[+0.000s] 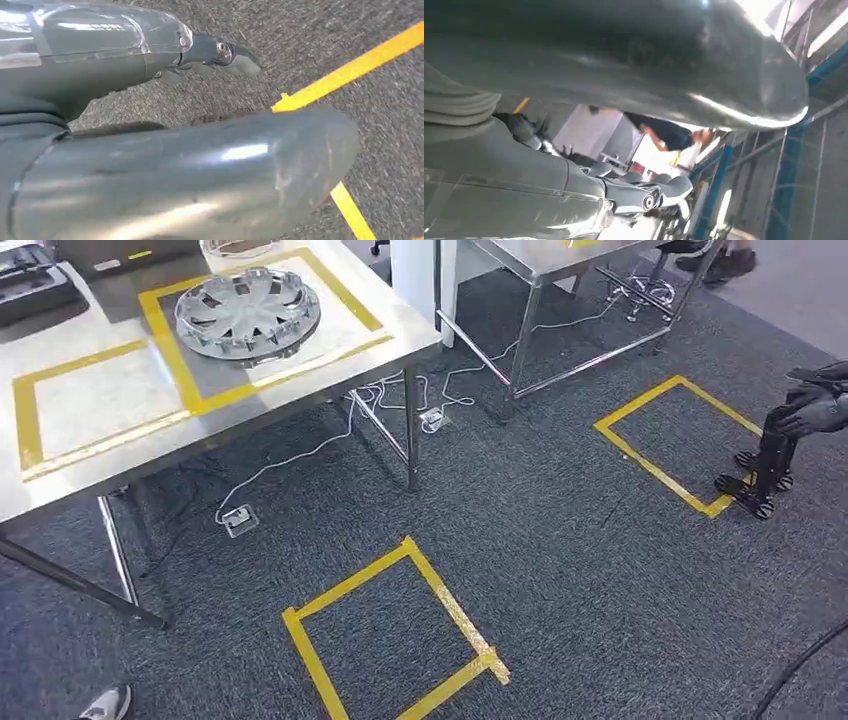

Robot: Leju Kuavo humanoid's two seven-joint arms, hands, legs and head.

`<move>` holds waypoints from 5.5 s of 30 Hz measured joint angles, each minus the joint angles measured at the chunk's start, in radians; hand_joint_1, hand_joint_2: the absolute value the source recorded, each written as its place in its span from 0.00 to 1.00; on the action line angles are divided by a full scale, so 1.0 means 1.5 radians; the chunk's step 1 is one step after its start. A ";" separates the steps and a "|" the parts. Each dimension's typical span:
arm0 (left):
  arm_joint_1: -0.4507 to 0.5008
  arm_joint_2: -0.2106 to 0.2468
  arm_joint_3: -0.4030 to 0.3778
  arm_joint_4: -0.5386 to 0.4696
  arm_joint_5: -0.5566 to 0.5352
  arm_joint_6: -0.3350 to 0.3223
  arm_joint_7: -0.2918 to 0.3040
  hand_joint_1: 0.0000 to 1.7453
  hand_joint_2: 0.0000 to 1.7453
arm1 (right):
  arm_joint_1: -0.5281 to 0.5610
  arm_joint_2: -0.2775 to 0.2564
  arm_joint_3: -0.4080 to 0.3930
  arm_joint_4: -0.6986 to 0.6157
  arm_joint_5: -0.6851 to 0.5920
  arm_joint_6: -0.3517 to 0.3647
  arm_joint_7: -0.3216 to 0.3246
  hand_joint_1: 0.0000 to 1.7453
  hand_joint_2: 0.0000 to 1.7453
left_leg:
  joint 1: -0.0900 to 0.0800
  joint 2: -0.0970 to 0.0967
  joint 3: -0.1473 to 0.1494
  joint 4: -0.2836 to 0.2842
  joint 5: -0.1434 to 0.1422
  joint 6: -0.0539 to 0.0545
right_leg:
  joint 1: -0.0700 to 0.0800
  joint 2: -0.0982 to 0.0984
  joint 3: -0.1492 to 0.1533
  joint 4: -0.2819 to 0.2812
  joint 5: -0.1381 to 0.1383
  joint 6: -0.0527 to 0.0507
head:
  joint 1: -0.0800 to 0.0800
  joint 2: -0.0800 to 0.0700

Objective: Take the parts from the cabinet and place them on the table.

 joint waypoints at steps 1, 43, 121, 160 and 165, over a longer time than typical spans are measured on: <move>0.000 0.000 0.000 0.000 0.000 0.000 0.000 0.00 0.00 | 0.001 0.001 -0.001 0.000 0.000 0.000 0.000 0.00 0.00 | -0.001 -0.006 -0.020 0.045 -0.028 0.000 | 0.001 0.005 -0.001 0.000 0.001 -0.002 | -0.004 0.000; 0.003 0.004 0.000 0.000 0.000 0.008 -0.008 0.00 0.00 | 0.023 0.012 -0.015 -0.005 -0.018 0.008 -0.018 0.00 0.00 | 0.002 -0.043 -0.009 -0.012 0.033 0.019 | -0.005 0.095 -0.020 0.017 -0.005 0.018 | -0.022 0.000; -0.028 0.025 -0.053 -0.001 -0.098 0.024 0.164 0.00 1.00 | -0.046 0.527 0.215 1.340 -0.266 0.324 0.026 0.00 0.00 | 0.004 0.028 0.001 -0.002 0.010 0.014 | 0.009 0.004 -0.017 0.036 -0.025 0.008 | -0.001 0.000; -0.022 0.034 -0.064 -0.001 -0.071 0.047 0.147 0.00 1.00 | -0.058 0.530 0.226 1.344 -0.277 0.231 -0.047 0.00 0.00 | 0.007 0.017 -0.069 0.077 -0.007 -0.003 | 0.013 -0.001 -0.088 0.120 -0.048 -0.005 | -0.018 0.000; -0.022 0.034 -0.064 -0.001 -0.071 0.047 0.145 0.00 1.00 | -0.058 0.530 0.226 1.344 -0.282 0.231 -0.049 0.00 0.00 | 0.007 0.017 -0.071 0.077 -0.007 -0.002 | 0.013 -0.001 -0.089 0.120 -0.047 -0.005 | -0.018 0.000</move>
